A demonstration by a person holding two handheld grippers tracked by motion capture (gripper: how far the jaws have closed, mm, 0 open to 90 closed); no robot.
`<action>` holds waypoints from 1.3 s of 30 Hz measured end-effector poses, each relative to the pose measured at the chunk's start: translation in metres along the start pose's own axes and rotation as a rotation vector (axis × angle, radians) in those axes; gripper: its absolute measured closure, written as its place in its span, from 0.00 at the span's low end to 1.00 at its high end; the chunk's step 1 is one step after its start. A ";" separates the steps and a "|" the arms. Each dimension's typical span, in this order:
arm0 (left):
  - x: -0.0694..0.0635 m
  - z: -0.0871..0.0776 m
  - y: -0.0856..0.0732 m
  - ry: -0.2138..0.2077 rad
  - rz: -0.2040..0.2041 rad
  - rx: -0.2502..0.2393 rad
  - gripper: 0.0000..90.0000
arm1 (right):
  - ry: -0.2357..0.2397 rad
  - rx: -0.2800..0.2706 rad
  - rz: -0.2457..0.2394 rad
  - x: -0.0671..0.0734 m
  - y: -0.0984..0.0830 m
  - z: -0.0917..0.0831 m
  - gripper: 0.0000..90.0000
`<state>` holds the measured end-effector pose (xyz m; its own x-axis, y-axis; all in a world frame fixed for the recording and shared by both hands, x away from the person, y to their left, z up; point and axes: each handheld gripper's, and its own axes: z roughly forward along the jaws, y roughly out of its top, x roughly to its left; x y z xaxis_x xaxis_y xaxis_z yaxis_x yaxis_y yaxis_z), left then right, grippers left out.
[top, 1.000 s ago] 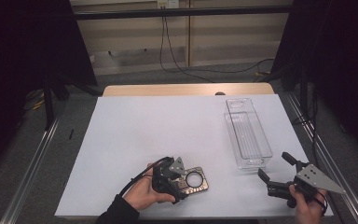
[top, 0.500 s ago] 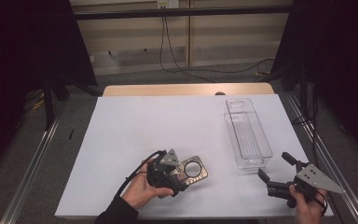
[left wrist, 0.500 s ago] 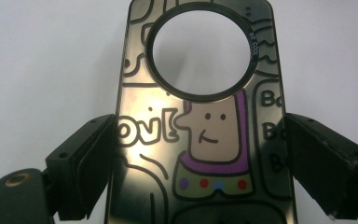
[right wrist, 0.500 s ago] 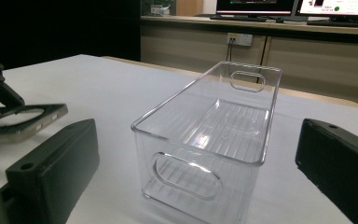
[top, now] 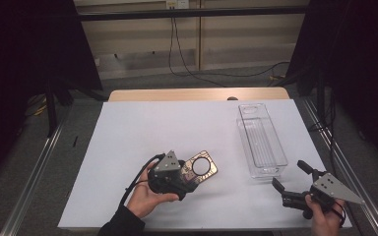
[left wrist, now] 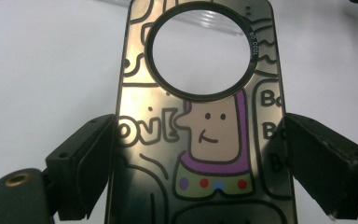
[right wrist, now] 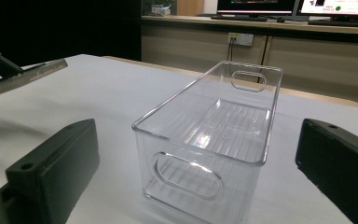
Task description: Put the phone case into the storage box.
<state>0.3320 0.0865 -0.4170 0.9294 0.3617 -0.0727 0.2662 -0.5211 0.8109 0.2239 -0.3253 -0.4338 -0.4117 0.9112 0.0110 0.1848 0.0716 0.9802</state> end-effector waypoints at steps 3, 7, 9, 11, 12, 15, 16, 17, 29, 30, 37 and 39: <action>0.001 -0.006 -0.004 0.016 -0.009 -0.034 0.14 | 0.001 0.001 -0.001 0.000 0.000 0.000 0.00; 0.003 -0.014 -0.007 0.007 0.014 -0.076 0.14 | 0.012 -0.006 -0.015 0.001 0.000 0.000 0.00; 0.002 -0.018 -0.008 0.016 0.027 -0.096 0.14 | 0.021 -0.014 -0.021 0.001 0.001 0.000 0.00; 0.001 -0.021 -0.008 0.016 0.028 -0.121 0.14 | 0.026 -0.019 -0.016 0.001 0.001 0.000 0.00; 0.001 -0.023 -0.008 0.020 0.024 -0.132 0.14 | 0.028 -0.018 -0.016 0.002 0.001 0.000 0.00; 0.000 -0.028 -0.009 0.021 0.023 -0.176 0.14 | 0.038 -0.014 -0.017 0.003 0.000 0.000 0.00; 0.000 -0.029 -0.010 0.027 0.029 -0.186 0.14 | 0.044 -0.012 -0.017 0.003 0.000 0.000 0.00; -0.001 -0.031 -0.011 0.027 0.028 -0.203 0.14 | 0.048 -0.010 -0.020 0.004 0.000 0.001 0.00; -0.006 -0.050 -0.023 0.018 -0.025 -0.295 0.14 | 0.101 0.005 0.004 0.019 0.005 0.004 0.00; -0.006 -0.051 -0.023 0.018 -0.025 -0.297 0.14 | 0.104 0.006 0.005 0.021 0.006 0.004 0.00; -0.009 -0.052 -0.025 0.006 -0.026 -0.312 0.14 | 0.173 0.037 0.018 0.035 0.006 0.009 0.00; -0.010 -0.052 -0.024 0.009 -0.033 -0.320 0.14 | 0.205 0.037 0.021 0.039 0.006 0.012 0.00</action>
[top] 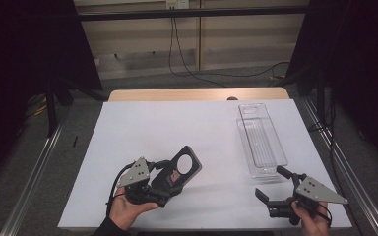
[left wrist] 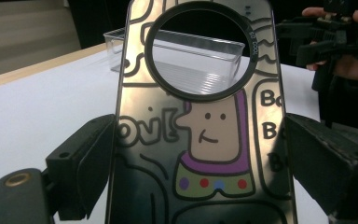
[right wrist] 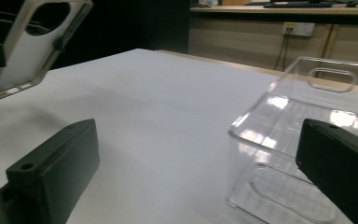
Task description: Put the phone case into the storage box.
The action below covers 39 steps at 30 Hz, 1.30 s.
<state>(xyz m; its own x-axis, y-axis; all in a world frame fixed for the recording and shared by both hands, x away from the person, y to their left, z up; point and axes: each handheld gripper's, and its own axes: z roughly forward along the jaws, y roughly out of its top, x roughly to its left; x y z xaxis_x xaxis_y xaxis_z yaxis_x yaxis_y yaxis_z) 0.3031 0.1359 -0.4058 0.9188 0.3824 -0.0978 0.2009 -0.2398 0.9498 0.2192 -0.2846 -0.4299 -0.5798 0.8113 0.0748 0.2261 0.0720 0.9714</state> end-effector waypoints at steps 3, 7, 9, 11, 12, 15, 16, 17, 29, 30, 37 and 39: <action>-0.001 0.000 0.001 -0.006 -0.024 -0.007 0.14 | 0.042 -0.011 0.011 0.005 0.000 0.004 0.00; -0.004 0.002 0.003 -0.031 -0.019 -0.010 0.14 | 0.089 -0.035 0.030 0.011 0.005 0.007 0.00; -0.006 0.004 0.003 -0.050 -0.019 -0.008 0.14 | 0.114 -0.046 0.038 0.013 0.009 0.008 0.00; -0.008 0.006 0.004 -0.062 -0.011 -0.007 0.14 | 0.136 -0.046 0.038 0.016 0.011 0.010 0.00; -0.008 0.007 0.004 -0.078 -0.011 -0.002 0.14 | 0.142 -0.045 0.038 0.017 0.012 0.011 0.00; -0.010 0.009 0.005 -0.095 -0.003 0.002 0.14 | 0.166 -0.043 0.037 0.021 0.014 0.016 0.00; -0.011 0.010 0.004 -0.099 -0.001 0.002 0.14 | 0.173 -0.043 0.035 0.021 0.014 0.017 0.00; -0.011 0.010 0.004 -0.100 0.001 0.005 0.14 | 0.192 -0.041 0.034 0.023 0.015 0.019 0.00; -0.013 0.015 0.005 -0.153 0.017 0.020 0.14 | 0.308 -0.045 0.013 0.034 0.027 0.033 0.00; -0.014 0.016 0.005 -0.165 0.022 0.027 0.14 | 0.317 -0.045 0.013 0.034 0.028 0.034 0.00; -0.019 0.021 0.007 -0.215 0.041 0.020 0.14 | 0.390 -0.059 -0.015 0.037 0.035 0.037 0.00; -0.019 0.023 0.008 -0.229 0.043 0.020 0.14 | 0.406 -0.056 -0.017 0.038 0.038 0.040 0.00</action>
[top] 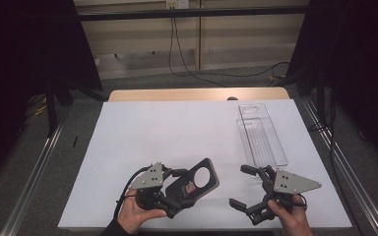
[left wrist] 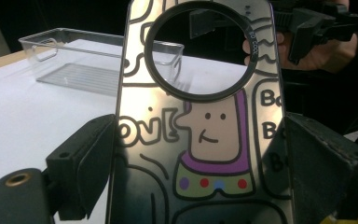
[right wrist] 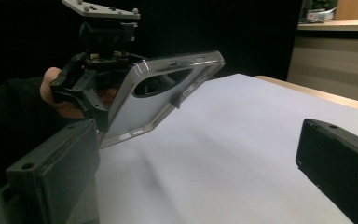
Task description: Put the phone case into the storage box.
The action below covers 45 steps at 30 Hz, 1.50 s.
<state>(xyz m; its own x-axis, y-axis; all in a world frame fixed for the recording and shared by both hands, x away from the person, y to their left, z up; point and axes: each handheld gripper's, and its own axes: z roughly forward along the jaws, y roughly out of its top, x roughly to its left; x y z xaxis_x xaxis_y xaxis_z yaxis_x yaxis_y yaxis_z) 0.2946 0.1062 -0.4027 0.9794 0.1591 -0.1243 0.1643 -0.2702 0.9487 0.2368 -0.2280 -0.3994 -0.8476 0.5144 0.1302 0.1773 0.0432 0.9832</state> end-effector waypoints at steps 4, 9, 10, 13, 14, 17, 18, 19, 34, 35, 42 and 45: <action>0.000 0.006 -0.001 -0.026 -0.005 -0.001 0.14 | 0.032 0.006 -0.003 -0.002 0.003 0.005 0.00; 0.000 0.013 -0.001 -0.053 0.000 0.018 0.14 | 0.072 0.031 -0.006 -0.002 0.003 0.013 0.00; 0.000 0.014 -0.001 -0.063 -0.007 0.019 0.14 | 0.077 0.033 -0.008 -0.002 0.003 0.014 0.00; 0.000 0.013 0.002 -0.084 -0.006 0.018 0.14 | 0.098 0.048 -0.011 -0.003 0.005 0.016 0.00; 0.000 0.013 0.003 -0.087 -0.004 0.017 0.14 | 0.107 0.050 -0.010 -0.003 0.006 0.017 0.00; 0.001 0.013 0.008 -0.111 0.004 0.014 0.14 | 0.134 0.054 -0.024 -0.003 0.009 0.019 0.00; 0.001 0.014 0.009 -0.112 0.006 0.012 0.14 | 0.146 0.057 -0.039 -0.004 0.011 0.021 0.00; 0.002 0.016 0.011 -0.122 0.001 0.010 0.14 | 0.156 0.058 -0.050 -0.003 0.011 0.022 0.00; 0.004 0.026 0.017 -0.177 0.037 0.036 0.14 | 0.202 0.055 -0.069 -0.010 0.015 0.032 0.00; 0.004 0.026 0.016 -0.179 0.036 0.037 0.14 | 0.206 0.054 -0.068 -0.010 0.015 0.032 0.01; 0.001 0.031 0.014 -0.200 0.040 0.061 0.14 | 0.236 0.082 -0.069 -0.011 0.015 0.034 0.00; 0.002 0.031 0.014 -0.205 0.041 0.062 0.14 | 0.253 0.087 -0.071 -0.011 0.014 0.034 0.01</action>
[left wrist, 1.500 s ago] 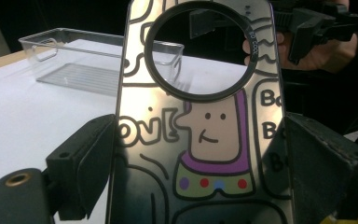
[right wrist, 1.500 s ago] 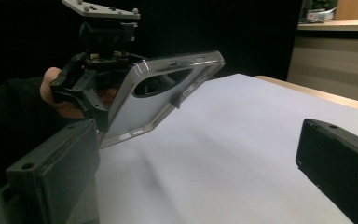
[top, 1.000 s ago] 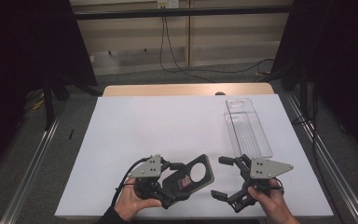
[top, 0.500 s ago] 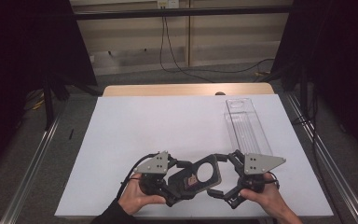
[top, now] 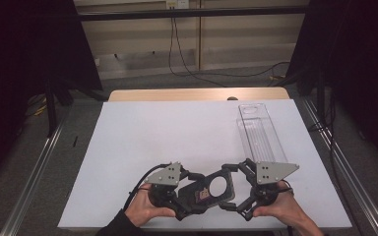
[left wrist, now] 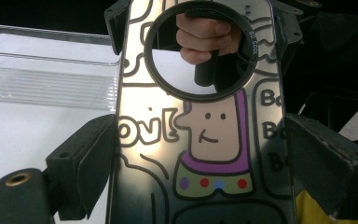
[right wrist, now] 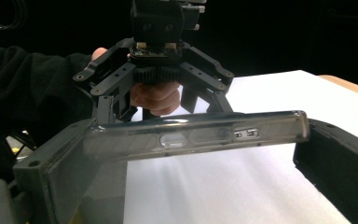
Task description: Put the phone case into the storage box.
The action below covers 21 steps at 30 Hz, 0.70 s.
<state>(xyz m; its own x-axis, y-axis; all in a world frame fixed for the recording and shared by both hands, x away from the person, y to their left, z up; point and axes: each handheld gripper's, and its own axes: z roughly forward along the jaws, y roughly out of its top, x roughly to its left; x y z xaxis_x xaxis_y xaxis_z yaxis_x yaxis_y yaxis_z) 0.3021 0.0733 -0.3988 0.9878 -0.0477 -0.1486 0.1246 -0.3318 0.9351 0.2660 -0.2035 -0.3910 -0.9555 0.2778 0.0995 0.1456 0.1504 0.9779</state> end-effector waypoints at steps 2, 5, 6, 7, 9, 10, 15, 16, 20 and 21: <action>0.000 0.000 0.000 -0.008 -0.002 0.002 0.14 | 0.009 0.007 0.000 -0.001 0.000 0.000 0.01; -0.001 0.001 0.000 -0.016 0.002 0.004 0.14 | 0.040 0.015 -0.017 -0.002 0.002 0.001 0.03; -0.001 0.001 0.000 -0.012 0.003 0.006 0.14 | 0.048 0.018 -0.017 -0.002 0.003 0.002 0.03; -0.001 0.001 -0.001 -0.012 -0.001 0.004 0.14 | 0.046 0.022 -0.021 -0.002 0.003 0.002 0.03; 0.000 0.001 -0.001 -0.016 -0.004 0.003 0.14 | 0.057 0.025 -0.021 -0.003 0.004 0.003 0.04; 0.001 0.001 -0.001 -0.018 0.000 0.012 0.14 | 0.061 0.029 -0.023 -0.003 0.004 0.004 0.05; 0.001 0.000 -0.002 -0.024 0.000 0.022 0.14 | 0.083 0.046 -0.032 -0.004 0.004 0.008 0.08; 0.001 0.000 -0.003 -0.028 -0.003 0.023 0.14 | 0.088 0.046 -0.034 -0.004 0.004 0.008 0.08; 0.002 0.000 -0.003 -0.028 0.005 0.026 0.14 | 0.095 0.056 -0.040 -0.003 0.003 0.011 0.09; 0.001 0.000 -0.003 -0.027 0.002 0.027 0.14 | 0.094 0.052 -0.041 -0.003 0.003 0.011 0.09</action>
<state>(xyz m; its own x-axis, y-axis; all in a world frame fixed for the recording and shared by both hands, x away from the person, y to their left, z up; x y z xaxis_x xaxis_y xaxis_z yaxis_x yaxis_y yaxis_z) 0.3029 0.0743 -0.4019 0.9850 -0.0740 -0.1558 0.1198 -0.3568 0.9265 0.2723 -0.1937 -0.3905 -0.9804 0.1803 0.0791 0.1169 0.2096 0.9708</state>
